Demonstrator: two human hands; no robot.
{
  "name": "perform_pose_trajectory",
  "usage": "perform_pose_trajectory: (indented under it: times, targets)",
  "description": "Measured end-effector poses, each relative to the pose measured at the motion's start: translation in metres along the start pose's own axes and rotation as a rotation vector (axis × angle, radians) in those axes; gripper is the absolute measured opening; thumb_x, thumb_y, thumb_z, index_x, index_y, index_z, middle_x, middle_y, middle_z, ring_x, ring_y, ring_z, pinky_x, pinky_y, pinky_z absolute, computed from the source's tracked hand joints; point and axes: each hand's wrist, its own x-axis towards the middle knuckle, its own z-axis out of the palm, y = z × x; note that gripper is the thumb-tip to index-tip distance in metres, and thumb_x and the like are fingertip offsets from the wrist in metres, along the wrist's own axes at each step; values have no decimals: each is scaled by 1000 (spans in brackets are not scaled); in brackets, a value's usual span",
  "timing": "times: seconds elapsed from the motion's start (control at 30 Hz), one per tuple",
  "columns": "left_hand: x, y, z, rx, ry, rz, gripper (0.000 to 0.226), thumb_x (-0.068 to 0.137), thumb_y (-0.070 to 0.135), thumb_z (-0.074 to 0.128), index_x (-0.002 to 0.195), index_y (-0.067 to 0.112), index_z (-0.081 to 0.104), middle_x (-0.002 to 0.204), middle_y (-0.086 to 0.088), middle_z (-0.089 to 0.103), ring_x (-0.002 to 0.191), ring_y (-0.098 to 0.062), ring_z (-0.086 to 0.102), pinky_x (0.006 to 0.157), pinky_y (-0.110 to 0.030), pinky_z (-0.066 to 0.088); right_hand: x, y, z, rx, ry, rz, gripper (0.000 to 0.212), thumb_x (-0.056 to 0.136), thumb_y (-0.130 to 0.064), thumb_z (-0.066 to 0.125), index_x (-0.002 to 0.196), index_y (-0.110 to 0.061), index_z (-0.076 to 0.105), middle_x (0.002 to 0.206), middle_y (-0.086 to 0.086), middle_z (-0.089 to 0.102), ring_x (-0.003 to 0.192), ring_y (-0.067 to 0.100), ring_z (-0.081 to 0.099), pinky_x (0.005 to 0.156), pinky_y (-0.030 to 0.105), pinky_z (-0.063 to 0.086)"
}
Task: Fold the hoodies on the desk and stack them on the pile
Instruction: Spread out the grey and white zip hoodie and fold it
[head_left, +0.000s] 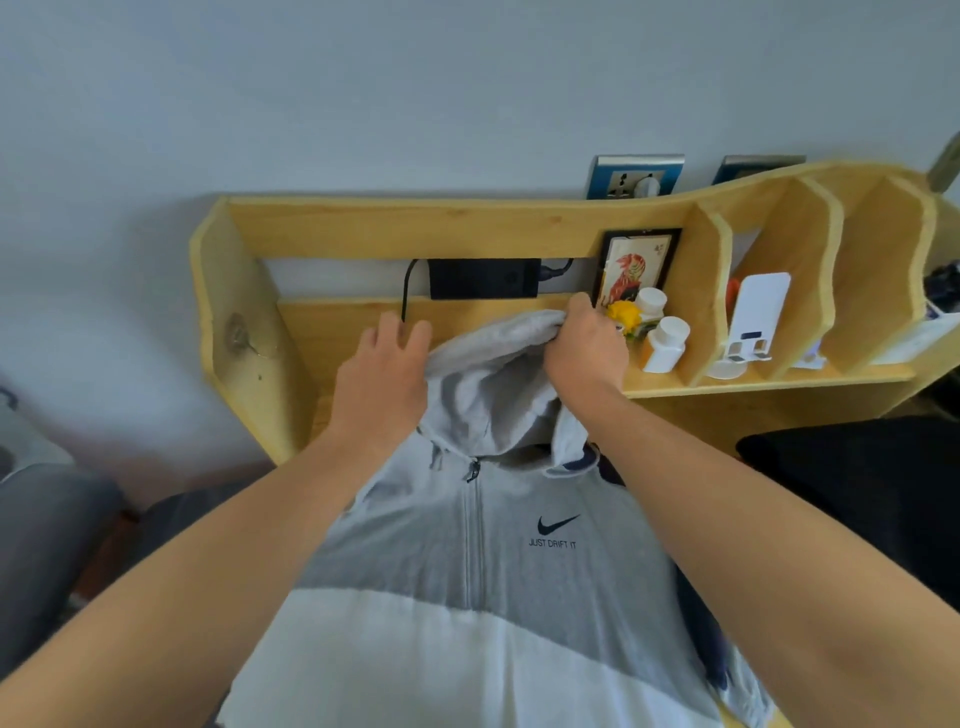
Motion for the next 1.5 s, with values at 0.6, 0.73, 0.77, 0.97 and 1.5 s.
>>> perform_pose_trajectory:
  times: [0.6,0.73,0.77,0.97,1.5]
  targets:
    - [-241,12,83,-558,-647,-848,16,99,29,52,90,18,58,88,0,61,84,-23,61,73,-39,47,-246,180,58,73,-573,175,15,98,-23,52,83,-21,49,81,-3,55,73,28,58,67,40,47]
    - [-228,40,108,-671,-647,-1187,52,92,51,63,118,10,46,111,-11,56,99,-37,61,85,-48,56,-215,136,82,314,-608,630,41,85,-55,60,107,-27,40,101,-2,57,82,25,64,72,38,55]
    - [-228,42,114,-708,-616,-1325,66,88,54,67,128,8,40,122,-15,52,106,-41,59,87,-53,58,-211,131,86,351,-602,724,50,79,-59,61,109,-27,37,107,-3,53,87,27,66,78,43,58]
    - [-217,25,134,-696,-529,-1568,67,97,42,56,145,1,34,145,-26,41,125,-48,52,98,-57,52,-178,134,114,377,-701,883,32,86,-31,65,107,-9,58,101,15,63,89,35,66,85,48,60]
    - [-188,-29,69,-1834,-559,-1365,39,77,4,39,94,6,74,100,-11,74,99,-29,68,84,-39,55,-125,152,102,787,-818,870,23,86,9,44,83,-11,55,79,6,48,66,16,42,58,25,38]
